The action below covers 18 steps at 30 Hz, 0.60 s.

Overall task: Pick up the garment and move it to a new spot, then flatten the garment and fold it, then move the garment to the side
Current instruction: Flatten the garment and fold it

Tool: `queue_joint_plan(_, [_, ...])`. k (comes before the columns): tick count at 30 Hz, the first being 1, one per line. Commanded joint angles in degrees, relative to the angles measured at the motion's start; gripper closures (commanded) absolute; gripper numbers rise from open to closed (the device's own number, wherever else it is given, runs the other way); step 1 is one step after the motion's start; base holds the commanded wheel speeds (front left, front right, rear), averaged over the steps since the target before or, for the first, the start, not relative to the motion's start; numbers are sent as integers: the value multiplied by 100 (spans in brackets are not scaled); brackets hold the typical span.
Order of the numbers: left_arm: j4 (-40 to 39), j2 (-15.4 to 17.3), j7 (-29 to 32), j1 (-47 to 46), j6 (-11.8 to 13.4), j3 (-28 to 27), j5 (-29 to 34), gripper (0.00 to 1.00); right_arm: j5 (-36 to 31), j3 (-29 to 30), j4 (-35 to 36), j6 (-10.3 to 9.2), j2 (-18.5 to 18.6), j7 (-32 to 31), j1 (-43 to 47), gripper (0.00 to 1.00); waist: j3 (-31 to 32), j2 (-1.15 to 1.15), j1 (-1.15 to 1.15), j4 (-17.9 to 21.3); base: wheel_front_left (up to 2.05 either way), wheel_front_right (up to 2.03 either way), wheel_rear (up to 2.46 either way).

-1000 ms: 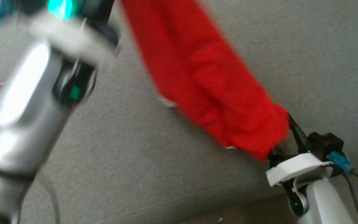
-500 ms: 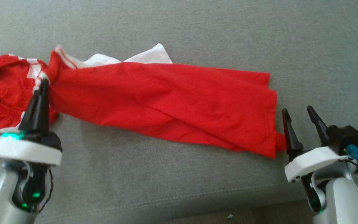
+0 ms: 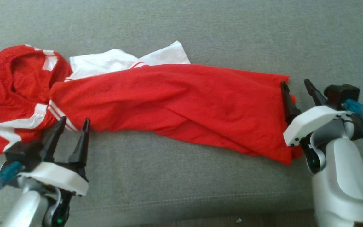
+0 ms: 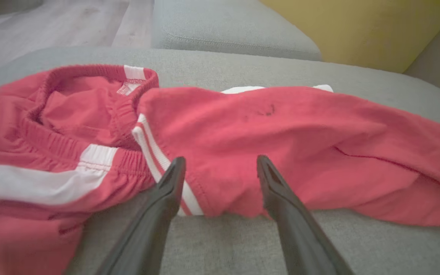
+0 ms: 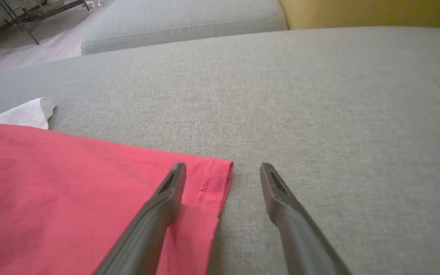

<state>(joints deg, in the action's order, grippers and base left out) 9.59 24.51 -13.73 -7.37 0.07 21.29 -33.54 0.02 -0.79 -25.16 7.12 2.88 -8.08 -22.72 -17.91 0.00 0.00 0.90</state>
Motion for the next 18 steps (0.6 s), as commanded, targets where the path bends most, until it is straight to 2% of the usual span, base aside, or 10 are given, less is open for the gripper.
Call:
queue_joint_plan(1, [-207,92,-68,-179,87,-199,191,0,-28,-82,-40,36,-1,-53,-229,0,23,0,0,-89,0,0,0])
queue_joint_plan(5, [-416,-62,-113,-131,314,-74,696,0,-189,65,-654,36,-1,-47,-568,2,67,0,0,-224,0,0,0])
queue_joint_plan(7, [-524,-192,-121,-84,369,-9,871,0,-287,136,-986,36,-1,-52,-691,13,103,0,0,-298,0,0,0])
queue_joint_plan(8, [-579,-263,-123,-60,382,22,941,0,-324,155,-1148,36,-1,-68,-740,24,123,0,0,-336,0,0,0])
queue_joint_plan(9, [-579,-263,-123,-60,382,22,941,0,-324,155,-1148,36,-1,-68,-740,24,123,0,0,-336,0,0,0])
queue_joint_plan(10, [-629,-319,-124,-35,390,36,1006,0,-354,153,-1305,36,-1,-93,-789,40,136,0,0,-363,0,0,0])
queue_joint_plan(12, [-698,-409,-125,17,370,47,1094,0,-420,160,-1549,36,-1,-44,-893,62,156,0,0,-411,0,0,0])
queue_joint_plan(13, [-723,-447,-125,41,357,34,1125,0,-459,163,-1651,36,-1,0,-937,100,163,0,0,-424,0,0,0])
queue_joint_plan(18, [-774,-565,-126,184,300,-104,1244,0,-677,258,-1843,36,-1,530,-1114,100,250,0,0,-378,0,0,0])
